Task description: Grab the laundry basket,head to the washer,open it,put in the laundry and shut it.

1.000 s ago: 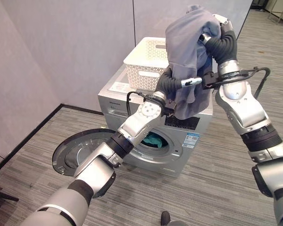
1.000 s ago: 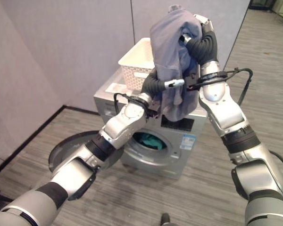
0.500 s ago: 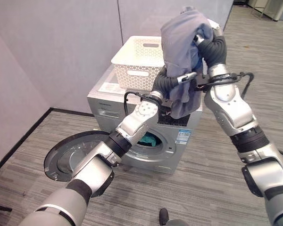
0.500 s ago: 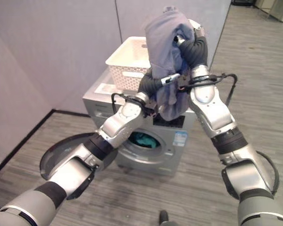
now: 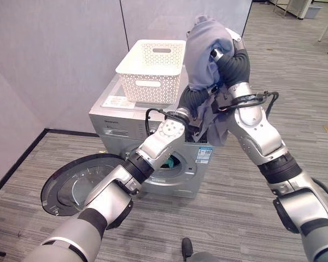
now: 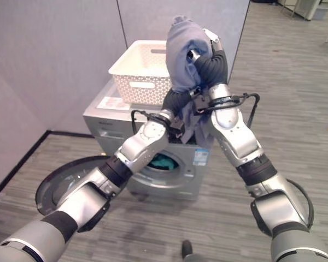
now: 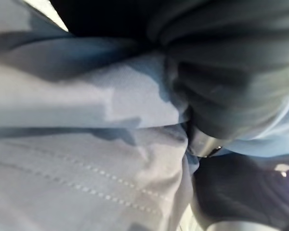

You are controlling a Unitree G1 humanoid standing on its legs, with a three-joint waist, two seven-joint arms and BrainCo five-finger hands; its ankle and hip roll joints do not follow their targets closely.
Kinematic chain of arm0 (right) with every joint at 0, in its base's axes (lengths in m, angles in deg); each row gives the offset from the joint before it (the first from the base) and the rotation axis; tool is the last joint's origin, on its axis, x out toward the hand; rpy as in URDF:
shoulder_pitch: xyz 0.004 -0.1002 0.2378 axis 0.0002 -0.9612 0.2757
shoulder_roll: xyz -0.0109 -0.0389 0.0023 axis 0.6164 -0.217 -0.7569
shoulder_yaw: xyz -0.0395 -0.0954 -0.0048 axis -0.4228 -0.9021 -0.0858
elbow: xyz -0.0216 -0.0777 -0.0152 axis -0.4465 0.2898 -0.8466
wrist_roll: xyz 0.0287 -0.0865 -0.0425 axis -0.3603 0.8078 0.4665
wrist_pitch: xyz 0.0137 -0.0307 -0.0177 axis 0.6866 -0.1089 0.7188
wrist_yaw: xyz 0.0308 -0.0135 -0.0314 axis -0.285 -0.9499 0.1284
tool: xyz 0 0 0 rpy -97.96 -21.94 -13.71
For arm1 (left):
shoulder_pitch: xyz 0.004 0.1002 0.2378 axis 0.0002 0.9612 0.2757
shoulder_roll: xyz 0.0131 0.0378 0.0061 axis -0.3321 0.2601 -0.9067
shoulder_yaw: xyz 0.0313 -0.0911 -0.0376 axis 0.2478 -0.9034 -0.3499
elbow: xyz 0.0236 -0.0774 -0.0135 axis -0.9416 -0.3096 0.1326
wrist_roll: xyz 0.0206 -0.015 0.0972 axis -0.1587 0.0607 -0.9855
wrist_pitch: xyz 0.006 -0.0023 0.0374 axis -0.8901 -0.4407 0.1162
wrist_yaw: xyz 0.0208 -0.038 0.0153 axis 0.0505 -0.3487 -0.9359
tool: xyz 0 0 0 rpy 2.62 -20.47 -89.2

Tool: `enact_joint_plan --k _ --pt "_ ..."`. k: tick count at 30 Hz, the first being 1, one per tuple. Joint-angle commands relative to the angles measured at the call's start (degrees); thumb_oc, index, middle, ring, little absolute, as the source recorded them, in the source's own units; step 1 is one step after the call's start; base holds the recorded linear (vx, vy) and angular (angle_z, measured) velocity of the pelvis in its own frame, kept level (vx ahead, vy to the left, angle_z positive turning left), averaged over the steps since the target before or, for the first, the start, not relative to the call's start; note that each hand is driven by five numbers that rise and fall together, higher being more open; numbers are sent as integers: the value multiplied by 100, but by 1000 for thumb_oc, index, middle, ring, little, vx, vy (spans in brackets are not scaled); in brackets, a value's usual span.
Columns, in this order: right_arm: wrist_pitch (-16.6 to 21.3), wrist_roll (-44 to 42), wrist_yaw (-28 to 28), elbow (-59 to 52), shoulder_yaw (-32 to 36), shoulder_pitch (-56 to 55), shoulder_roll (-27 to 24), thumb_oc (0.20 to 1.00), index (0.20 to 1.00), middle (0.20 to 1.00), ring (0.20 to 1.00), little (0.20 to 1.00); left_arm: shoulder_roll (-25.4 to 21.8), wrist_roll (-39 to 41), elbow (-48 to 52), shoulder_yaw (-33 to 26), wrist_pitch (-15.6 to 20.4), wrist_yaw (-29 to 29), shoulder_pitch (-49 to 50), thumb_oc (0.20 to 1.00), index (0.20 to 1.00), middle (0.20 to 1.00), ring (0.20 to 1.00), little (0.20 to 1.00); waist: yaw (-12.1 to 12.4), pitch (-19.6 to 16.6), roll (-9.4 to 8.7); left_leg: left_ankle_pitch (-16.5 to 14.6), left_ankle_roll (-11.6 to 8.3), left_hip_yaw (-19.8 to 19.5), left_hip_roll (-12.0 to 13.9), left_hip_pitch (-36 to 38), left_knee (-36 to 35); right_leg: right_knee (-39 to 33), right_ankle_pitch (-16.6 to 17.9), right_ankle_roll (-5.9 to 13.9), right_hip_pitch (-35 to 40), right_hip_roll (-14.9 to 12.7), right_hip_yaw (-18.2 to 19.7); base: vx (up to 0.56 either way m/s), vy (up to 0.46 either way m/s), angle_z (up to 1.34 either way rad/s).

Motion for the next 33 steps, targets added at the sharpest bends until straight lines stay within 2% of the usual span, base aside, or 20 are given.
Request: enact_joint_plan --k 1,6,9,12,13,15,19,20,21,23,25,28,29,30,33 --pt "394 -183 -346 -5 -87 311 63 1000 1000 1000 1000 1000 60 -457 189 -110 557 -29 -455 200 200 200 200 200 92 -4 -297 -319 14 -228 249 35 41 64 -1070 382 765 -376 -232 0 0 0" --pt "381 -235 -487 -147 -12 -40 -269 1000 1000 1000 1000 1000 -100 -704 362 -216 575 -44 -225 200 200 200 200 200 79 -2 -313 -327 11 -229 241 42 41 52 -1081 394 792 -392 -263 0 0 0" --pt "429 -231 -530 -349 571 -925 -464 1000 1000 1000 1000 1000 -414 -870 721 -453 594 -1 258 200 200 200 200 200 46 23 -299 -356 32 -217 218 46 41 59 -1080 411 793 -415 -284 0 0 0" --pt "471 -96 -447 -358 1061 -1452 -478 1000 1000 1000 1000 1000 -547 -1042 950 -599 593 35 569 200 200 200 200 200 34 28 -289 -387 51 -220 200 53 41 60 -1080 421 804 -427 -290 0 0 0" --pt "523 -22 -366 -388 1553 -1992 -405 1000 1000 1000 1000 1000 -664 -1108 1201 -734 602 91 915 200 200 200 200 200 28 28 -277 -412 63 -218 190 70 41 51 -1079 429 822 -443 -302 0 0 0" --pt "523 18 -306 -407 1777 -2259 -335 1000 1000 1000 1000 1000 -705 -1115 1316 -755 596 117 1088 200 200 200 200 200 34 19 -276 -418 69 -228 185 69 41 48 -1080 434 832 -450 -309 25 2 3" --pt "436 841 370 -427 3014 -3403 -127 1000 1000 1000 1000 1000 -1066 -1207 2124 -1142 571 216 2038 200 200 200 200 200 4 59 -206 -451 109 -263 160 57 41 61 -1094 439 830 -475 -319 17 4 -2" --pt "419 865 380 -471 3032 -3462 -103 1000 1000 1000 1000 1000 -1069 -1212 2164 -1124 553 215 2085 200 200 200 200 200 15 35 -215 -454 109 -266 161 60 41 61 -1097 440 834 -474 -323 39 5 4" --pt "213 1549 789 -256 3535 -3911 -42 1000 1000 1000 1000 1000 -1110 -1273 2457 -1250 530 308 2535 200 200 200 200 200 32 60 -187 -476 119 -291 158 63 41 59 -1116 443 863 -482 -351 41 0 2" --pt "-9 2070 1189 156 4079 -4671 235 1000 1000 1000 1000 1000 -1149 -1247 2817 -1353 536 552 3260 200 200 200 200 200 91 135 -168 -492 125 -356 163 16 41 71 -1153 452 873 -491 -416 40 -3 8" --pt "-78 2184 1307 328 4154 -4956 409 1000 1000 1000 1000 1000 -1164 -1130 2925 -1329 540 615 3557 200 200 200 200 200 125 172 -184 -462 138 -387 150 -32 41 78 -1131 448 834 -502 -428 -18 7 24" --pt "-275 2382 1445 1403 4076 -5284 810 1000 1000 1000 1000 1000 -1331 -927 3168 -1406 588 882 4281 200 200 200 200 200 242 417 -211 -465 218 -396 89 -180 131 129 -1092 479 661 -563 -396 -105 86 -5" --pt "-104 1482 1229 3323 3800 -4945 1199 1000 1000 1000 1000 1000 -1477 -781 3191 -1306 613 1082 4708 200 200 200 200 200 462 730 -218 -721 351 -545 -88 -526 564 166 -1013 540 485 -715 -333 -234 264 -30" --pt "5 1138 1088 3867 3654 -4755 1281 1000 1000 1000 1000 1000 -1539 -730 3128 -1245 604 1112 4781 200 200 200 200 200 543 860 -222 -797 435 -702 -254 -762 772 169 -923 586 356 -853 -297 -208 316 -29" --pt "107 571 829 4455 3637 -4616 1426 1000 1000 1000 1000 1000 -1563 -761 2976 -1073 551 1202 4697 200 200 200 200 200 593 966 -160 -898 542 -866 -492 -1036 937 271 -881 663 196 -1092 -322 -88 212 8"
